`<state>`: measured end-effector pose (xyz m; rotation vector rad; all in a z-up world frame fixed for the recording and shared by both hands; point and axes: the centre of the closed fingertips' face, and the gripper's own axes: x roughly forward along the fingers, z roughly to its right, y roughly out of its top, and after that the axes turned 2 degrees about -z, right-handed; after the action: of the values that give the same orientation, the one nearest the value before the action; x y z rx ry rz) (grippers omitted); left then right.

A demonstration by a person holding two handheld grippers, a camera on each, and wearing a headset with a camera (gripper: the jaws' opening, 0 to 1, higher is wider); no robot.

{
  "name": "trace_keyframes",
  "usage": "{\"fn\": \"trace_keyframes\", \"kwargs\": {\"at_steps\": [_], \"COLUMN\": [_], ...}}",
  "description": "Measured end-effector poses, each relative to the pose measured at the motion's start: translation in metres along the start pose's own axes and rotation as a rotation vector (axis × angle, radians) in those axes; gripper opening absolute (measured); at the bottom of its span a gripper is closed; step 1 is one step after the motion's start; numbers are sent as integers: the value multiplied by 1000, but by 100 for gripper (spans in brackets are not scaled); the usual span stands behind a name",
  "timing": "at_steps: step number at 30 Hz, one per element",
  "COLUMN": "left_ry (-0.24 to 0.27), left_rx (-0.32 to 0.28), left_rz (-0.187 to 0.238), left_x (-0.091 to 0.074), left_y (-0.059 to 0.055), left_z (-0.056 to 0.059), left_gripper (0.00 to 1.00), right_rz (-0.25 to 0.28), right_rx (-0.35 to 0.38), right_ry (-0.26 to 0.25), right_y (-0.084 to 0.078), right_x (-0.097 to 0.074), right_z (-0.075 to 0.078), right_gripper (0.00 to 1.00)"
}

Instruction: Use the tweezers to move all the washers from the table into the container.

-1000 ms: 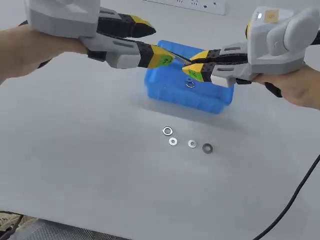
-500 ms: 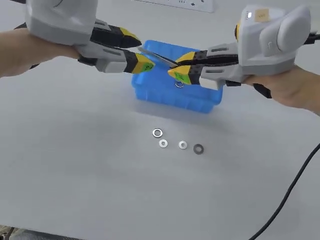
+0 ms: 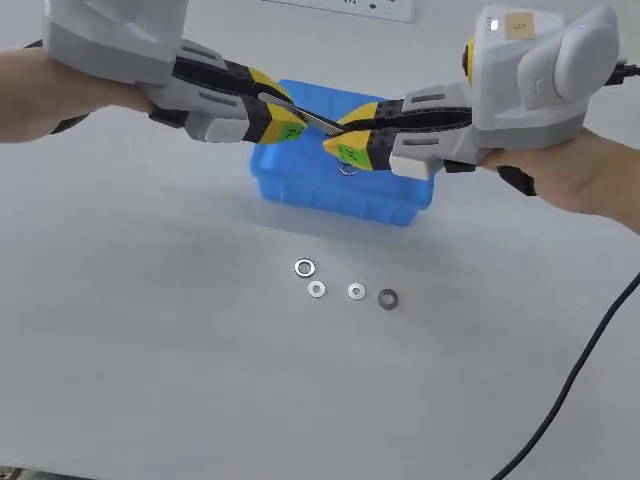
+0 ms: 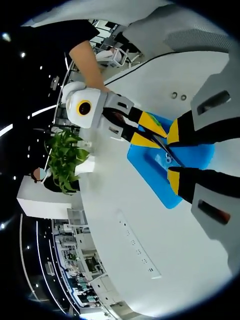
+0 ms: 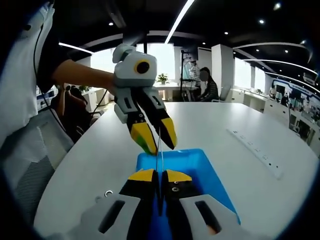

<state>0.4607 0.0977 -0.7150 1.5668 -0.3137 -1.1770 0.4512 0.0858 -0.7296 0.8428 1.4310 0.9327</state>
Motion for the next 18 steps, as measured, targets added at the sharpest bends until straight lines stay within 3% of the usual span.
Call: {"fn": "trace_keyframes", "kwargs": {"at_steps": [7, 11, 18], "left_ry": [-65, -89, -109], "left_rx": [8, 11, 2], "left_rz": [14, 37, 65], "left_x": [-3, -4, -2], "left_y": [5, 13, 27], "left_z": [12, 16, 15], "left_gripper": [17, 17, 14], "right_rz": [-20, -30, -34], "right_rx": [-29, -46, -77], "right_ry": [22, 27, 21], "right_y": [-3, -4, -1], "right_x": [-2, -1, 0], "right_z": [-5, -7, -4], "right_gripper": [7, 7, 7]}}
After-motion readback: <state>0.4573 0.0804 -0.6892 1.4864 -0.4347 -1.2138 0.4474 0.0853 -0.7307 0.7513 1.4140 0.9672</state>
